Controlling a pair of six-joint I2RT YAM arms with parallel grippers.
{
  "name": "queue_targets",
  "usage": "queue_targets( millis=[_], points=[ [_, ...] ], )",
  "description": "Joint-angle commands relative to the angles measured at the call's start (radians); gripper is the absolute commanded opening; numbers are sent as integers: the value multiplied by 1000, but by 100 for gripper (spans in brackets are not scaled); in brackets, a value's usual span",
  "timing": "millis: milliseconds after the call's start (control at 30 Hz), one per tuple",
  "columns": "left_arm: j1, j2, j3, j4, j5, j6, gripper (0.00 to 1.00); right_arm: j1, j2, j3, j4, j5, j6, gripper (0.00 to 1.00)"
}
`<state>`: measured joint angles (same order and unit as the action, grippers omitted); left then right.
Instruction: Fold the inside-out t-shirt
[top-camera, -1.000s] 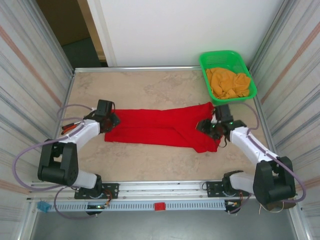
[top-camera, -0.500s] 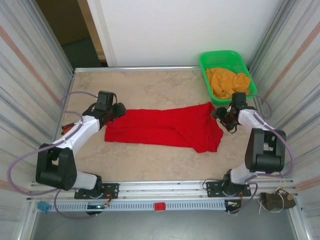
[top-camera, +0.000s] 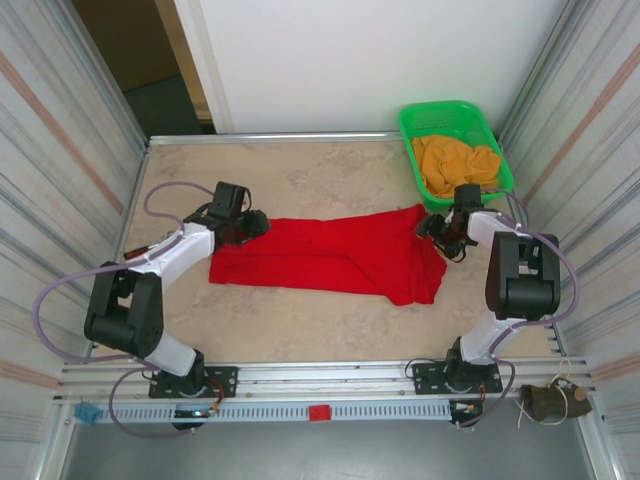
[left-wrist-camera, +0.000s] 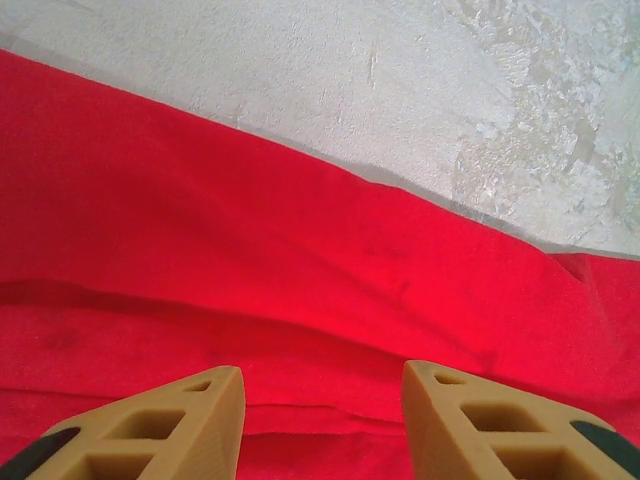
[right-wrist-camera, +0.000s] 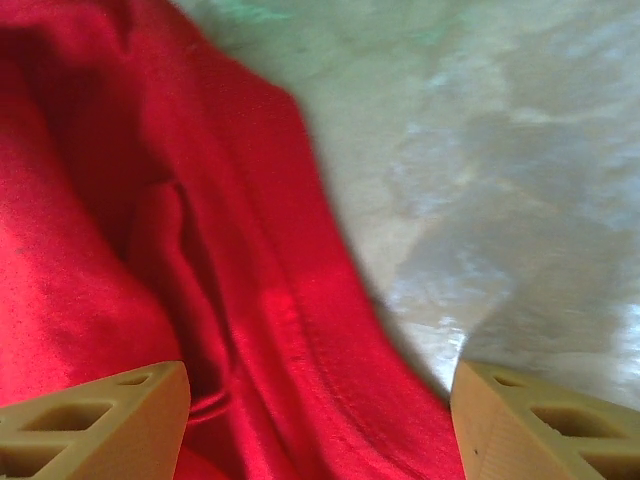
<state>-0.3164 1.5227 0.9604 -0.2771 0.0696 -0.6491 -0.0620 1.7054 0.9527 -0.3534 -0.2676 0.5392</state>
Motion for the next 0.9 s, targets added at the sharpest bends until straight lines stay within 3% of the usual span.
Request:
queue_targets(
  millis=[0, 200, 400, 500, 600, 700, 867],
  points=[
    [-13, 16, 24, 14, 15, 16, 45, 27, -39, -36, 43, -47, -16, 67],
    [-19, 25, 29, 18, 19, 3, 45, 66, -29, -18, 40, -45, -16, 68],
    [-23, 21, 36, 7, 11, 1, 45, 141, 31, -5, 51, 42, 0, 64],
    [-21, 11, 43, -17, -14, 6, 45, 164, 54, -9, 65, 89, 21, 51],
    [-3, 0, 44, -48, -24, 17, 45, 164, 55, -14, 67, 97, 34, 22],
    [29, -15, 23, -68, -28, 24, 46, 156, 26, -11, 48, 91, 28, 0],
    [83, -44, -40, -72, -65, 14, 46, 143, -52, 4, 5, 64, 11, 0]
  ],
)
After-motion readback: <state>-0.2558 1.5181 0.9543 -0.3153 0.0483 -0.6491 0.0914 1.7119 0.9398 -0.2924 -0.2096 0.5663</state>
